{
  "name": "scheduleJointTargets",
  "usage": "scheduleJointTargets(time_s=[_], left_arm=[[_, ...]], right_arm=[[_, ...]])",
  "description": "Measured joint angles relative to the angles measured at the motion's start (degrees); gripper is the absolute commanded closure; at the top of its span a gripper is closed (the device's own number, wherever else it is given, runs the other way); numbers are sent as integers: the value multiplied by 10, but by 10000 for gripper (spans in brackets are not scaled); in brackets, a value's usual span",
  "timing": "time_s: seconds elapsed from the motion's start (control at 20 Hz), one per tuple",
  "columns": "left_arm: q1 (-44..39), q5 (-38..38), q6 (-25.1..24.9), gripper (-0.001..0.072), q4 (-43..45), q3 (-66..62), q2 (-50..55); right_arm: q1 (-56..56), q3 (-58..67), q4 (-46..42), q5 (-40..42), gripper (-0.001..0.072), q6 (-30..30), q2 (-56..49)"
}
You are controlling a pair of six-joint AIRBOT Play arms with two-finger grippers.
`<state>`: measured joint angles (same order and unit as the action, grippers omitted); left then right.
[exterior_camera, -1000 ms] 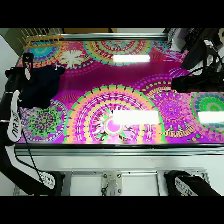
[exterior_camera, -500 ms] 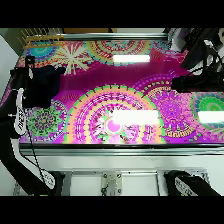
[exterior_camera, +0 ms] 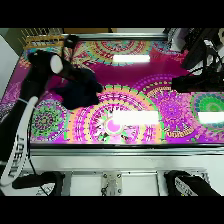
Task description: Fold the clothes and pants, and hang the long-sleeved shirts on hangers.
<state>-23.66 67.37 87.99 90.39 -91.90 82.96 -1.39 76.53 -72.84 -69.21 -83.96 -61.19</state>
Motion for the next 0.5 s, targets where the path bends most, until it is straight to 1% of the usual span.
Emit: scheduleJointTargets(time_s=[0.1, 0.15, 0.2, 0.25, 0.3, 0.4, 0.5], left_arm=[[-85, 6, 0, 700, -25, 43, -27], [-126, 5, 0, 608, -33, 63, -36], [-161, -1, 1, 225, -37, 80, -42], [-194, -10, 7, 72, -41, 97, -46], [-220, -19, 17, 82, -43, 110, -49], [-240, -33, 45, 81, -30, 125, -54], [-220, -37, 78, 81, -19, 133, -61]], right_arm=[[0, 0, 0, 0, 697, 0, 0], [0, 0, 0, 0, 697, 0, 0], [0, 0, 0, 0, 697, 0, 0], [0, 0, 0, 0, 697, 0, 0], [0, 0, 2, 0, 697, 0, 0], [0, 0, 5, 0, 697, 0, 0], [0, 0, 9, 0, 696, 0, 0]])
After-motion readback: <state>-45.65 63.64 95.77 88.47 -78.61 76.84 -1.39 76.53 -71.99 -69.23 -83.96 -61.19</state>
